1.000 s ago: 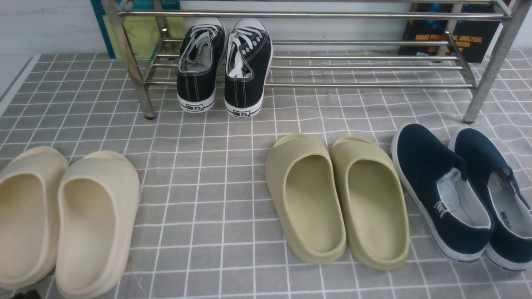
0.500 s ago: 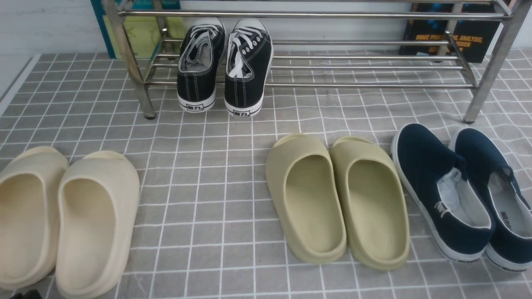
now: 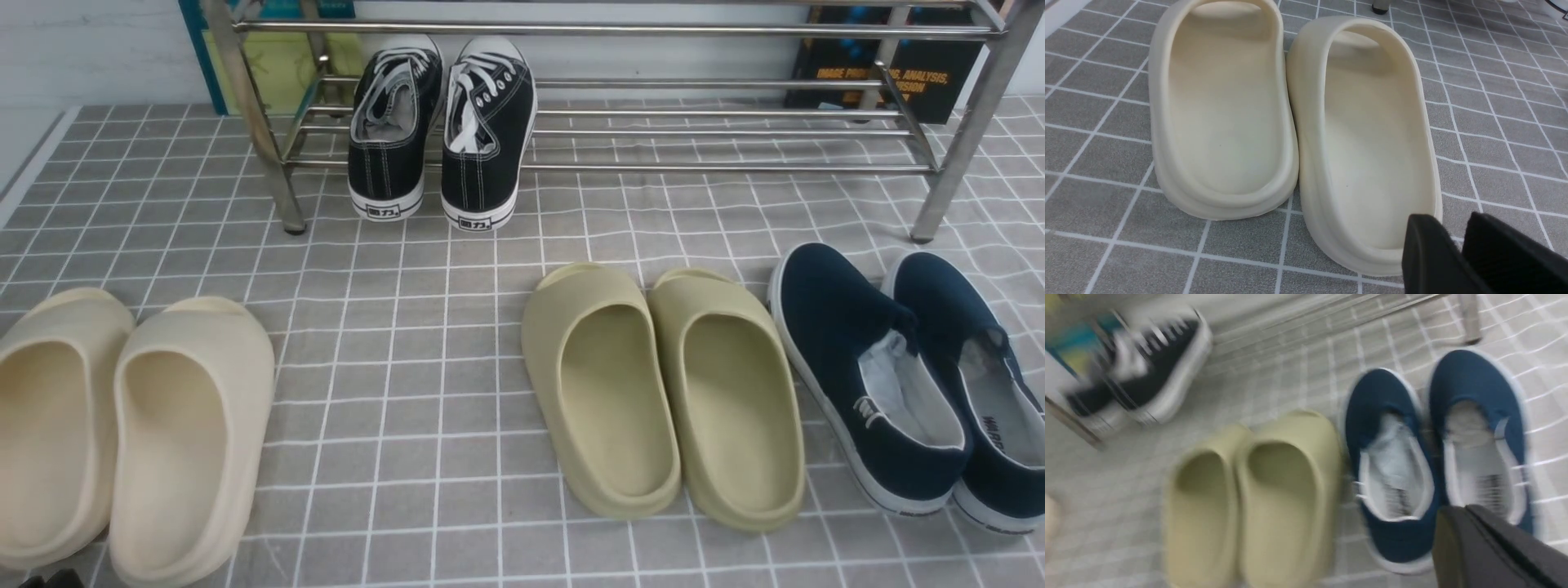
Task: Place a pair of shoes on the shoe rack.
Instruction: Use the right arm to grab the shoe closest to it
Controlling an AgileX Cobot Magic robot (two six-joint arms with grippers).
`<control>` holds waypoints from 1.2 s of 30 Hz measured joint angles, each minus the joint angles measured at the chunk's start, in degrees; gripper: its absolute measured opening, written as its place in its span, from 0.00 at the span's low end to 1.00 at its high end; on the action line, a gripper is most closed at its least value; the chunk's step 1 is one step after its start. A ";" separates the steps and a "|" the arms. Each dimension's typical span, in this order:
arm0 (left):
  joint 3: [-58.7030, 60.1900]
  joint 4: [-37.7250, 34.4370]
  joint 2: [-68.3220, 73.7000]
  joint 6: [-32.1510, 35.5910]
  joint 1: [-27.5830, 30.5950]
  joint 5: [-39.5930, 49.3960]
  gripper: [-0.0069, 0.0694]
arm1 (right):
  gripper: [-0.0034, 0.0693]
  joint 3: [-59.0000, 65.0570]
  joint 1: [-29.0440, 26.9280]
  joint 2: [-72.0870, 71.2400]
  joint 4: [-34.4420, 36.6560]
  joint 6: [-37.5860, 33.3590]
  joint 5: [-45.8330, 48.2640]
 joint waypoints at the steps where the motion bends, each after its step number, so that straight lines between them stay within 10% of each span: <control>1: 0.00 0.00 0.00 0.00 0.00 0.00 0.29 | 0.04 -3.03 0.00 2.12 -1.98 -0.74 2.81; 8: 0.00 0.00 0.00 0.00 0.00 0.00 0.30 | 0.04 -21.01 0.00 25.37 -9.11 -5.87 21.95; 19: 0.00 0.00 0.00 0.00 0.00 0.00 0.31 | 0.09 -30.18 10.32 49.68 -6.10 -13.28 24.88; 30: 0.00 0.00 0.00 0.00 0.00 0.00 0.33 | 0.63 -33.22 15.43 69.74 -11.32 -10.78 18.09; 36: 0.00 0.00 0.00 0.00 0.00 0.00 0.33 | 0.63 -33.24 15.43 75.19 -12.25 -10.59 16.79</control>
